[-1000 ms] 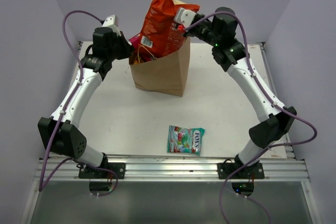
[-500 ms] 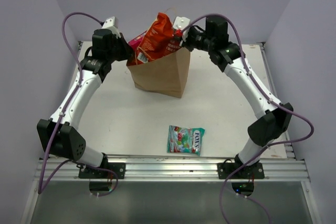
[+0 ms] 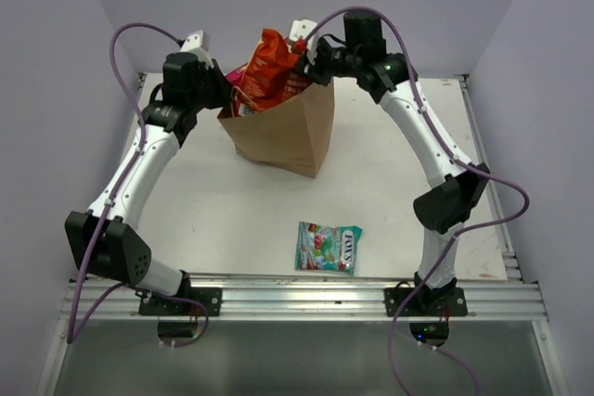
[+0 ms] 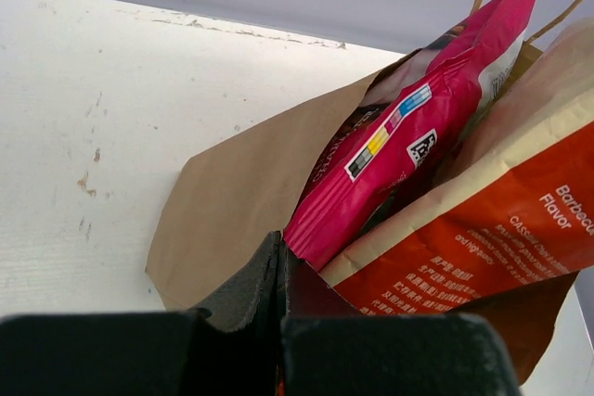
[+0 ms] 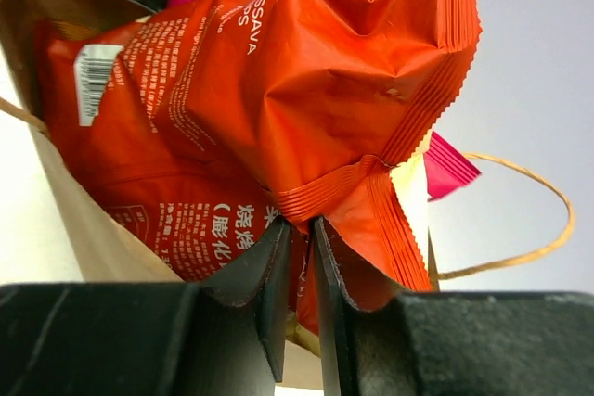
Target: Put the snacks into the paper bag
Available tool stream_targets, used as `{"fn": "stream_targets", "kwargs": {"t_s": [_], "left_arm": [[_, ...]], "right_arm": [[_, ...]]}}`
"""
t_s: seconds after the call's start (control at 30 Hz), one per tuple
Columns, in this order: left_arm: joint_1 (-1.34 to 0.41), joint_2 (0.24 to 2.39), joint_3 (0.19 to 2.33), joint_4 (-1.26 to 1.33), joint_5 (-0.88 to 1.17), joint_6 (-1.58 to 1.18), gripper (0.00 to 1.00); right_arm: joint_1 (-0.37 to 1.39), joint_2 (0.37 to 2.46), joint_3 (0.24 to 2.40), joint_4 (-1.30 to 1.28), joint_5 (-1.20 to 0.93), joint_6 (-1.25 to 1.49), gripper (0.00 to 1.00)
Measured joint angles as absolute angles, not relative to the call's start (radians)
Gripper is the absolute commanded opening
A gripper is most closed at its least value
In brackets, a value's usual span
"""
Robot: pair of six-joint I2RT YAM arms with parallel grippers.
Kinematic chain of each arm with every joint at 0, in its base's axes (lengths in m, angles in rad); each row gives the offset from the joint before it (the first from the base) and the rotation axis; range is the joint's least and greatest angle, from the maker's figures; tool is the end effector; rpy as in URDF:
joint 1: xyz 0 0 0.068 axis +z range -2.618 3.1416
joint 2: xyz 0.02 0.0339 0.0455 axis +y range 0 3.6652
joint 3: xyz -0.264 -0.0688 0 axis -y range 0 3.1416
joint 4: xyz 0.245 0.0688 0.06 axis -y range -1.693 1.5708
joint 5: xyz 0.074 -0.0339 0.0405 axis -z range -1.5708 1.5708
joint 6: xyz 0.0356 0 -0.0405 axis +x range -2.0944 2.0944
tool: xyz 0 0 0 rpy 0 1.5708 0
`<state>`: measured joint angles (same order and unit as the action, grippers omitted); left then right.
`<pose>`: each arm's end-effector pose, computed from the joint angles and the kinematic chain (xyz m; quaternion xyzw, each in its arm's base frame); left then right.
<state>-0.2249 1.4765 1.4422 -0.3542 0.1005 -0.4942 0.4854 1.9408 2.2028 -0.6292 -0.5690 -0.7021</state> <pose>0.3339 -0.0800 0.3864 -0.0836 0.8255 -0.2349 0.5063 0.3746 0.2193 0.4437 -0.5743 0.5669 0.1713 0.5652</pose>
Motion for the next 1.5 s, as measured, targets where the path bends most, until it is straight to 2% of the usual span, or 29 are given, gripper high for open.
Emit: {"fn": "stream_targets", "kwargs": {"t_s": [0.27,0.77,0.83,0.87,0.9,1.0,1.1,1.33,1.5], "left_arm": [[-0.225,1.477,1.442,-0.355,0.101,-0.494,0.0],[-0.225,1.472,1.441,-0.357,0.101,-0.494,0.0],[-0.225,1.471,1.441,-0.358,0.102,-0.494,0.0],[-0.225,1.47,1.441,-0.358,0.102,-0.494,0.0],[-0.225,1.47,1.441,-0.358,0.103,-0.495,0.0],[-0.225,1.465,1.441,-0.356,0.109,-0.495,0.0],[-0.225,1.462,1.441,-0.359,0.111,-0.495,0.0],[-0.225,1.458,1.42,-0.339,0.112,-0.495,0.0],[-0.225,1.443,1.393,-0.311,0.111,-0.502,0.0]], "right_arm": [[0.513,1.95,2.215,-0.719,-0.58,-0.708,0.2],[0.537,1.98,2.187,-0.731,-0.59,-0.707,0.22],[0.537,1.98,2.187,-0.732,-0.588,-0.706,0.37],[0.538,1.98,2.186,-0.73,-0.586,-0.696,0.74],[0.539,1.979,2.183,-0.725,-0.581,-0.682,0.99],[0.556,1.951,2.126,-0.663,-0.537,-0.658,0.99],[0.596,1.85,1.979,-0.559,-0.445,-0.63,0.99],[0.769,1.44,1.666,-0.347,-0.142,-0.536,0.99],[0.764,1.188,1.438,-0.276,-0.013,-0.308,0.99]]}}
